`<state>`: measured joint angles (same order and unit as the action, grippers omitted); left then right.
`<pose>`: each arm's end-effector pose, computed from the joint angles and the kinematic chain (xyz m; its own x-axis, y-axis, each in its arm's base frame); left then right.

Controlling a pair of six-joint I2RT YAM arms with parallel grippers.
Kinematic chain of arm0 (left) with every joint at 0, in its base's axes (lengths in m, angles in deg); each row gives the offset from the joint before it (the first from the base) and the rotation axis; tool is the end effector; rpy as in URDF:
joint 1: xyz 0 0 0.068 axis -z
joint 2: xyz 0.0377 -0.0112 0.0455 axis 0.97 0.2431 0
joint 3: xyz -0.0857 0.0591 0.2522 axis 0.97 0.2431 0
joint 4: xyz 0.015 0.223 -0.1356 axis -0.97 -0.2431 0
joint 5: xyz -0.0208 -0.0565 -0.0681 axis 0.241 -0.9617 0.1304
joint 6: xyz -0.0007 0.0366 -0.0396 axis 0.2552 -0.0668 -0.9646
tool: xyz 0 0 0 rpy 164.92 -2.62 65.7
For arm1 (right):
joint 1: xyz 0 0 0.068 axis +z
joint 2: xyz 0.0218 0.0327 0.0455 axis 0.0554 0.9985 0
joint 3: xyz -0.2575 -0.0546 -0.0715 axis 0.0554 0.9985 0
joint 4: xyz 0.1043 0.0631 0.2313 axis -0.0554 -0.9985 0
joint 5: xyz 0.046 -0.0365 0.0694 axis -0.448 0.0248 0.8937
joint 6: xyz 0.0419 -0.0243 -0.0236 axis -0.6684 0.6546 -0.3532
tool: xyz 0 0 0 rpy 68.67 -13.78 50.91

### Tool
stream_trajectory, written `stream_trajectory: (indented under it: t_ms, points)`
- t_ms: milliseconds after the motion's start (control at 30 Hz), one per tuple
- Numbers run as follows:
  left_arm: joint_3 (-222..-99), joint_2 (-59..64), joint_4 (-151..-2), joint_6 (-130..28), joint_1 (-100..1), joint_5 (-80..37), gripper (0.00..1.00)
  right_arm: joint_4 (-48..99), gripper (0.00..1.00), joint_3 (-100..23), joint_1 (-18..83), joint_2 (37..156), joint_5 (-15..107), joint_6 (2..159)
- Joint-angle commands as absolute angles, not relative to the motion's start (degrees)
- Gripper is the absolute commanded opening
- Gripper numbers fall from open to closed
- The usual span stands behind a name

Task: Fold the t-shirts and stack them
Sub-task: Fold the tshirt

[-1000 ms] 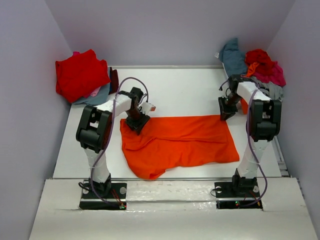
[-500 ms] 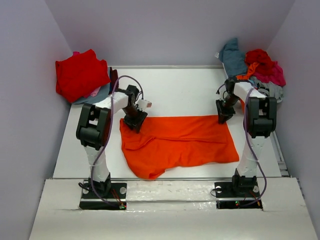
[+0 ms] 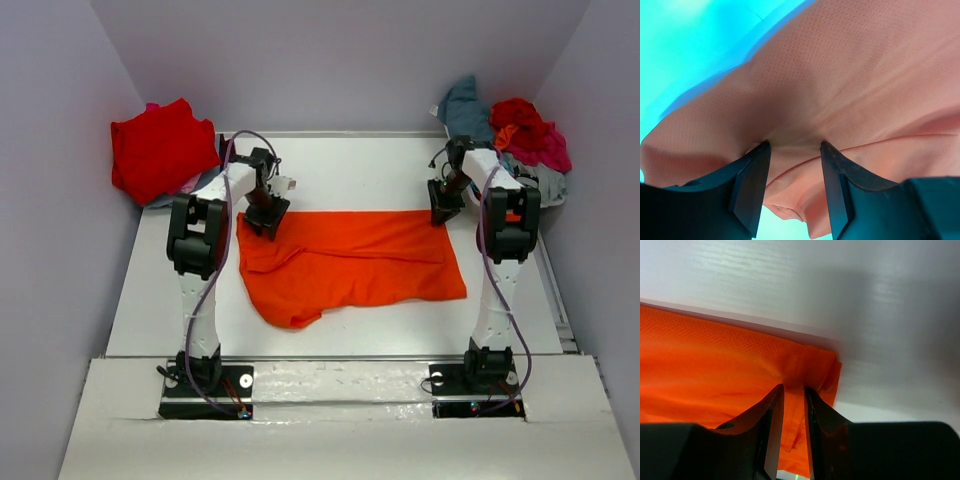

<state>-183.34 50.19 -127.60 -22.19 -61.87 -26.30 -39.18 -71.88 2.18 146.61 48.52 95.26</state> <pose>0.4176 -0.1129 0.1667 -0.8163 0.5050 -0.2805 0.5554 0.8197 -0.1404 0.4477 -0.0014 0.1680 -0.9908 -0.1147 -0.0718 -0.1257 0.9768 0.1733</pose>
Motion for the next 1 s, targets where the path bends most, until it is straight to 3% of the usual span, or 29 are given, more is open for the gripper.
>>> stream_trajectory:
  t_ms: [0, 200, 433, 833, 967]
  points:
    - [-190.3, 56.1, -127.0, -22.1, -62.4, -19.3, 0.59, -38.3, 0.29, -80.1, 2.5, 149.6, 46.9, 96.3]
    - [-206.1, 64.3, -129.6, -22.4, -62.4, -14.0, 0.60, -37.6, 0.29, -91.5, 2.5, 154.4, 46.4, 97.4]
    - [-218.4, 68.7, -128.1, -21.1, -62.4, -7.8, 0.72, -30.4, 0.30, -99.6, 2.5, 157.0, 42.5, 99.4]
    - [-215.9, 59.5, -125.8, -21.9, -61.9, -6.7, 0.76, -28.8, 0.32, -92.6, 3.0, 146.3, 49.1, 93.9]
    - [-207.2, 51.4, -126.4, -21.4, -61.3, -8.7, 0.77, -33.5, 0.32, -90.4, 3.0, 142.0, 51.5, 93.8]
